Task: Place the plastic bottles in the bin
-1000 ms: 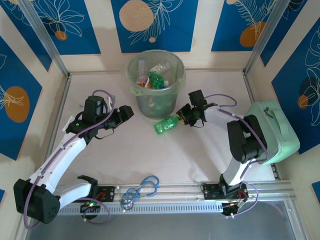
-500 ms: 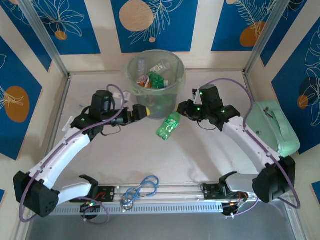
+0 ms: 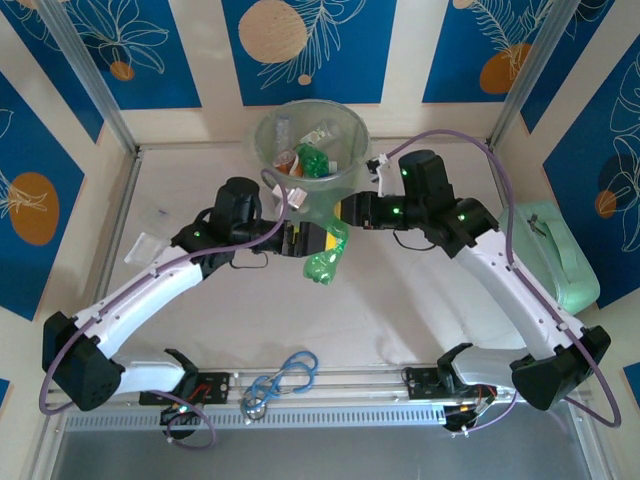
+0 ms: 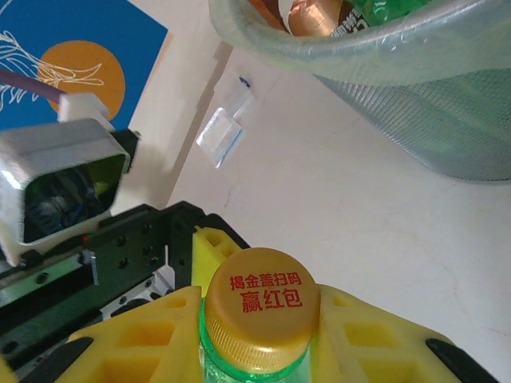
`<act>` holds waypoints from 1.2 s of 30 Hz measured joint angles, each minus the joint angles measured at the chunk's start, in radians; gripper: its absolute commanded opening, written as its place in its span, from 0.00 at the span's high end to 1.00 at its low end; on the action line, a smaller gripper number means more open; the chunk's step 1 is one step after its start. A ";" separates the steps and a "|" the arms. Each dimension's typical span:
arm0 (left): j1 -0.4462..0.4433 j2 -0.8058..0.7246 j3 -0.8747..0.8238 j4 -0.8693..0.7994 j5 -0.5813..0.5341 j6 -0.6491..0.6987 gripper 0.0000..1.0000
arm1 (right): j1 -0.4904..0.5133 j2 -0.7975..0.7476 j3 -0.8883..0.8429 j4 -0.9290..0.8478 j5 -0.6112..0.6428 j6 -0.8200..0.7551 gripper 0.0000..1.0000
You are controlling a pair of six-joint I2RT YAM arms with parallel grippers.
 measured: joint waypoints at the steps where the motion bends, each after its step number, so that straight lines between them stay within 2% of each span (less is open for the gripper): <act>1: 0.000 0.000 -0.001 0.020 0.008 -0.008 0.06 | 0.002 0.004 0.000 0.000 0.000 0.000 0.68; 4: -0.001 0.009 -0.003 0.041 0.024 -0.021 0.15 | 0.003 0.014 0.008 -0.001 -0.002 0.000 0.68; 6: 0.000 0.023 -0.003 0.048 0.031 -0.027 0.17 | 0.003 0.021 0.019 -0.004 -0.003 0.000 0.68; 8: -0.001 0.034 -0.006 0.054 0.042 -0.031 0.15 | 0.003 0.027 0.029 -0.006 -0.003 0.000 0.68; 11: -0.001 0.036 -0.016 0.063 0.056 -0.034 0.06 | 0.001 0.034 0.038 0.000 -0.006 0.001 0.68; 14: -0.001 0.036 -0.031 0.085 0.062 -0.039 0.07 | -0.003 0.034 0.043 0.001 -0.011 0.001 0.68; 30: -0.001 0.036 -0.061 0.145 0.083 -0.063 0.40 | -0.017 0.084 0.093 0.017 -0.026 0.035 0.66; 32: -0.001 0.036 -0.061 0.154 0.082 -0.061 0.41 | -0.017 0.087 0.098 0.018 -0.026 0.042 0.60; 33: -0.001 0.035 -0.061 0.157 0.082 -0.062 0.42 | -0.017 0.087 0.098 0.018 -0.026 0.045 0.54; 35: -0.001 0.032 -0.064 0.164 0.073 -0.067 0.42 | -0.017 0.087 0.103 0.022 -0.023 0.060 0.31; 36: 0.000 0.032 -0.066 0.169 0.068 -0.071 0.43 | -0.017 0.087 0.108 0.023 -0.019 0.060 0.25</act>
